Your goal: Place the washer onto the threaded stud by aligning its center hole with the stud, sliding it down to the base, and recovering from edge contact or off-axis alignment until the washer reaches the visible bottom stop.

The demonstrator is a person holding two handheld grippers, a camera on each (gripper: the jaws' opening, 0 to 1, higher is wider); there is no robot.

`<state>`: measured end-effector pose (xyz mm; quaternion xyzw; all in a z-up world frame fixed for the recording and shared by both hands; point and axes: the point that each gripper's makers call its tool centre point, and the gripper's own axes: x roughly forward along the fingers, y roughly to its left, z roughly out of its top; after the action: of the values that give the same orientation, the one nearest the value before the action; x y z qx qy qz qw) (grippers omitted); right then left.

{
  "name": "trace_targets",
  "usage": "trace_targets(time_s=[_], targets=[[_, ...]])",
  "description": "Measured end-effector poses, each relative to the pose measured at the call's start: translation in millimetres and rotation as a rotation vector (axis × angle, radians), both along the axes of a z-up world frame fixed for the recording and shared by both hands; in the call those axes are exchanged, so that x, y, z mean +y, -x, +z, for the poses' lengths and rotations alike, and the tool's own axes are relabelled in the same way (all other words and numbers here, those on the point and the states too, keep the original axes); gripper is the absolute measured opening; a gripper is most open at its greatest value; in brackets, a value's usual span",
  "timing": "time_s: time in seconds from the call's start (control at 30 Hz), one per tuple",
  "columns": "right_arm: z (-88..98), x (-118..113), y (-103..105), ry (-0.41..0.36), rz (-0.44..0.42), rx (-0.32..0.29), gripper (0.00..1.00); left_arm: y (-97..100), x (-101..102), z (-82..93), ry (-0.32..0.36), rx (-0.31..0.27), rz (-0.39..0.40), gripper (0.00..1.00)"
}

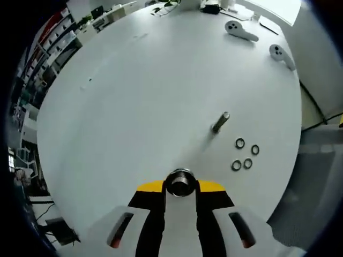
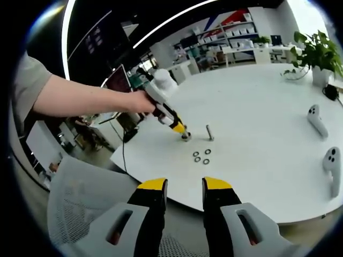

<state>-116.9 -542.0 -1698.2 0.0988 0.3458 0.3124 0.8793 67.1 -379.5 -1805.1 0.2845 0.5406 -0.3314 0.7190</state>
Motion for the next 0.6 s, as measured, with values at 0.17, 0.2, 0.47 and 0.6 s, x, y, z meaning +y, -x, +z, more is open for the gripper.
trace_targets(time_s=[0.17,0.2,0.47,0.6], targets=[[-0.4,0.5,0.5,0.003,0.004,0.001,0.28,-1.0,-0.3,-11.3,-0.02,0.018,-0.01,0.19],[-0.5,0.7,0.7,0.004,0.005,0.002,0.28,-1.2,-0.5,-13.0,-0.023,0.019,-0.013,0.19],[-1.1,1.1,1.2,0.006,0.009,0.005,0.28,-1.3,-0.1,-19.6,-0.033,0.033,-0.019,0.19],[-0.3,1.1,0.8,0.003,0.006,0.002,0.28,-0.3,1.5,-21.3,-0.033,0.032,-0.022,0.19]])
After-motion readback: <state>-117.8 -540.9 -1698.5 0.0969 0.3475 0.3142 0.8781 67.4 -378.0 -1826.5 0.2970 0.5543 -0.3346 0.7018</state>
